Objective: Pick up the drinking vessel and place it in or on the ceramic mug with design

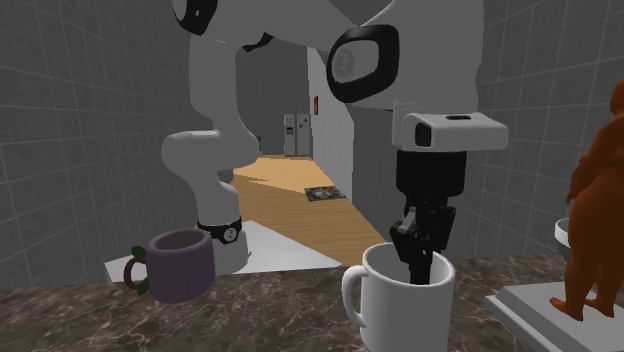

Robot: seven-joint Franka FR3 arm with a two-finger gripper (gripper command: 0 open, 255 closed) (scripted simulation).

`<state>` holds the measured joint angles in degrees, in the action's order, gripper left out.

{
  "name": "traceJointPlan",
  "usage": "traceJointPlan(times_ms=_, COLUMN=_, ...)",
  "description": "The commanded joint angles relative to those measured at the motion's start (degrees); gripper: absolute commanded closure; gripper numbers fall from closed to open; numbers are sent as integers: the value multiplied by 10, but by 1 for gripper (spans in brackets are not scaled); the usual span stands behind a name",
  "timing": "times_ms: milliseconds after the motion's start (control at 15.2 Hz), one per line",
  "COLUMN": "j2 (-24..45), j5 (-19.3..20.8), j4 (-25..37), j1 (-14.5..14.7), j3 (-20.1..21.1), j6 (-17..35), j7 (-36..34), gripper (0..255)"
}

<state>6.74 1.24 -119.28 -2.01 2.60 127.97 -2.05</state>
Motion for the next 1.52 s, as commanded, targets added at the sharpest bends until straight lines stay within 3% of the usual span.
traceJointPlan(times_ms=0, j2=-6, j5=-1, j4=10, j1=0, j3=0, j6=-16, j7=1, gripper=255)
traceJointPlan(times_ms=1452, j2=-56, j5=-5, j4=122, j1=-1, j3=0, j6=-177, j7=5, gripper=255)
